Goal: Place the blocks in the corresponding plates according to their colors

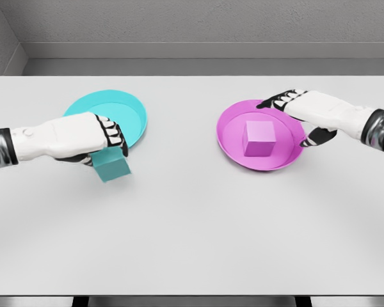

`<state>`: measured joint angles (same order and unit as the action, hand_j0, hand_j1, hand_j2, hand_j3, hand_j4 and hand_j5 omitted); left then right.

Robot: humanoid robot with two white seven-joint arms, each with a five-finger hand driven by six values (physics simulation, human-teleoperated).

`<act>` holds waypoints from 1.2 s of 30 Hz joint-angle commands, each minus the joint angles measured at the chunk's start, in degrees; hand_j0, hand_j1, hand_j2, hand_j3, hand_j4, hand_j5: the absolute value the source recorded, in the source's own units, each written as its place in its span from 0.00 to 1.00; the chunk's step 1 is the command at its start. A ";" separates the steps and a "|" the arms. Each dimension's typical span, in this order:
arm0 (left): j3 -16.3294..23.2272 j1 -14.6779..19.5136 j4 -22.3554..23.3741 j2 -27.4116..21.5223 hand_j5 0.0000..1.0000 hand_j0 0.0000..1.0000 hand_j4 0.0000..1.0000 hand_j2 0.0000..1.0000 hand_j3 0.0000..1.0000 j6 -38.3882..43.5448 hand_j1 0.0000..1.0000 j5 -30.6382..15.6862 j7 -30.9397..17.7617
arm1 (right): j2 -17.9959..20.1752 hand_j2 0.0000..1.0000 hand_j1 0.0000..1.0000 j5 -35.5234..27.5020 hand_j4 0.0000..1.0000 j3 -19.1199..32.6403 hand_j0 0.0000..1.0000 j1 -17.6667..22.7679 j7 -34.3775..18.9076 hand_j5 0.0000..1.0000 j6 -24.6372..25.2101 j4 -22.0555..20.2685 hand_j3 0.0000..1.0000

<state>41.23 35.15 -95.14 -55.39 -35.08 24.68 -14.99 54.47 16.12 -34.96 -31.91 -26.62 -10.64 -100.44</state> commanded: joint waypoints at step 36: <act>-1.85 -0.70 6.64 -9.39 1.00 1.00 1.00 1.00 1.00 0.08 1.00 -10.09 0.22 | 6.71 1.00 1.00 -1.61 1.00 17.03 1.00 11.87 -0.36 1.00 -24.08 0.34 1.00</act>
<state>39.58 33.48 -87.20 -63.10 -35.09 15.67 -14.74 61.12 14.84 -17.94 -20.04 -27.01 -34.85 -100.10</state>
